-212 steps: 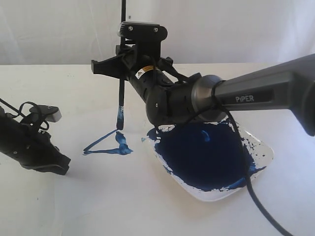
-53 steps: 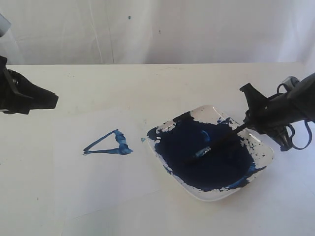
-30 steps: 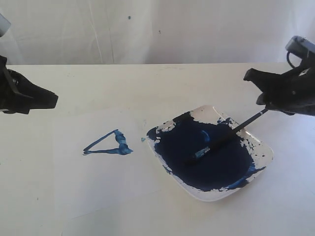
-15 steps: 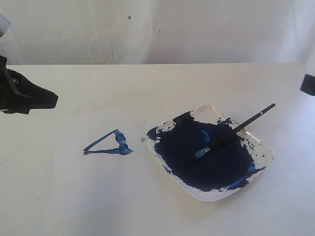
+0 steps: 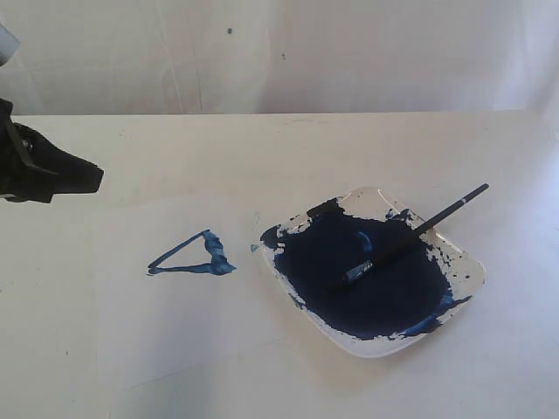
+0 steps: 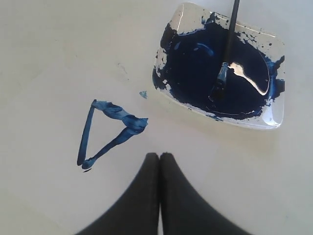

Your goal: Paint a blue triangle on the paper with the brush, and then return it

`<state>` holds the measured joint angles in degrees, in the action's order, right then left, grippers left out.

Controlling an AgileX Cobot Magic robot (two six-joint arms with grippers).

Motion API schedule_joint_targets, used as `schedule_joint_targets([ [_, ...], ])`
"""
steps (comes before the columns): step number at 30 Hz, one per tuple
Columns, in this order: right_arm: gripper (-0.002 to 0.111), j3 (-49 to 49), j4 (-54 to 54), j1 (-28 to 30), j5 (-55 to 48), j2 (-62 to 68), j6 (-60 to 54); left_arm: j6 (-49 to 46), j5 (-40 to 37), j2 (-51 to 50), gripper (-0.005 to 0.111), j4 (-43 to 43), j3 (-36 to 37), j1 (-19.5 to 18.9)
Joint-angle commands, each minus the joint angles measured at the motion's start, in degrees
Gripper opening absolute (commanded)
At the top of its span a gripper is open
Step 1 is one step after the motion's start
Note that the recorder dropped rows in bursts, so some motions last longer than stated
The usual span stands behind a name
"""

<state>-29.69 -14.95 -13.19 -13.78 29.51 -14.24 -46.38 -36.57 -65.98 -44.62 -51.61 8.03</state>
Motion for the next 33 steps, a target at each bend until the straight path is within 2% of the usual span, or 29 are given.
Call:
schedule_joint_targets([
  [1, 0.0, 2.4, -0.2, -0.1, -1.9, -4.7, -0.6, -0.1, -0.6, 0.5, 0.0, -1.1, 0.1, 0.1],
  [9, 0.0, 3.4, -0.2, -0.1, -4.6, -13.6, -0.6, -0.1, -0.4, 3.1, 0.0, -1.1, -0.1, 0.1],
  [15, 0.0, 3.4, -0.2, -0.1, -7.1, -18.3, -0.6, -0.1, -0.3, 12.0, 0.0, -1.1, -0.1, 0.1],
  [24, 0.0, 3.4, -0.2, -0.1, -16.5, -19.0, -0.6, -0.1, -0.3, 25.6, 0.0, -1.1, -0.1, 0.1],
  [33, 0.0, 3.4, -0.2, -0.1, -16.6, -19.0, -0.6, -0.1, -0.3, 26.6, 0.0, -1.2, -0.1, 0.1],
])
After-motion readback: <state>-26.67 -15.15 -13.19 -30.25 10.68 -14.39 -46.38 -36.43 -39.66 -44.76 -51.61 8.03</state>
